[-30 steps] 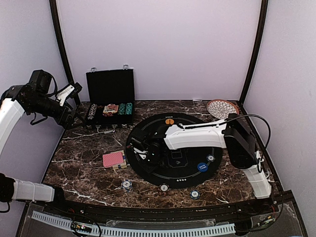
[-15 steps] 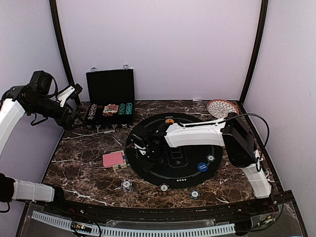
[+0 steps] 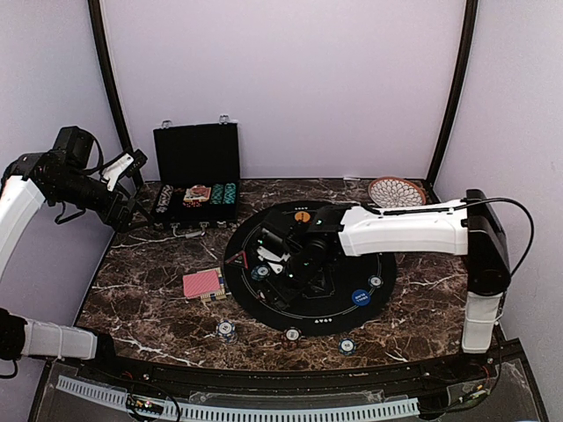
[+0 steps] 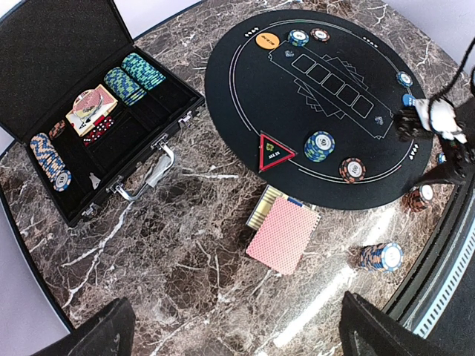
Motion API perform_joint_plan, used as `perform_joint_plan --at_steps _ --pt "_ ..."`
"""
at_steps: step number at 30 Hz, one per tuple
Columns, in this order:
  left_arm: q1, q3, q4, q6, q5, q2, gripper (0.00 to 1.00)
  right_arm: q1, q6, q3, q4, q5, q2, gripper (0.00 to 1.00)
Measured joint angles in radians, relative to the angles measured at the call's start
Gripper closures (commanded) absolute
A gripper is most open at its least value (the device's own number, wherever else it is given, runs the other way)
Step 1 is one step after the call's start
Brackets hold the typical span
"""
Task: Distribute texas hold em gaming equipment
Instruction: Pick up the pile of poker chips from the pile of poker chips.
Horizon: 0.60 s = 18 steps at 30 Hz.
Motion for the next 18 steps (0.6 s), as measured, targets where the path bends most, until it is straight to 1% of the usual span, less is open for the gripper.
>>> perform_joint_plan --at_steps 3,6,10,14,18 --pt "0.000 0.000 0.000 0.000 0.000 0.000 0.01 0.029 0.007 -0.055 -0.013 -0.017 -0.048 0.16" --pt "0.000 0.000 0.000 0.000 0.001 0.000 0.01 0.055 0.014 -0.113 -0.023 -0.043 -0.058 0.11" --pt "0.000 0.000 0.000 0.001 0.001 0.000 0.01 0.081 0.026 -0.155 -0.038 -0.055 -0.058 0.10" --pt "0.000 0.000 0.000 0.002 0.001 0.000 0.01 0.092 0.029 -0.161 -0.036 -0.071 -0.058 0.10" --pt "0.000 0.000 0.000 0.003 0.001 0.000 0.01 0.097 0.029 -0.161 -0.035 -0.076 -0.056 0.13"
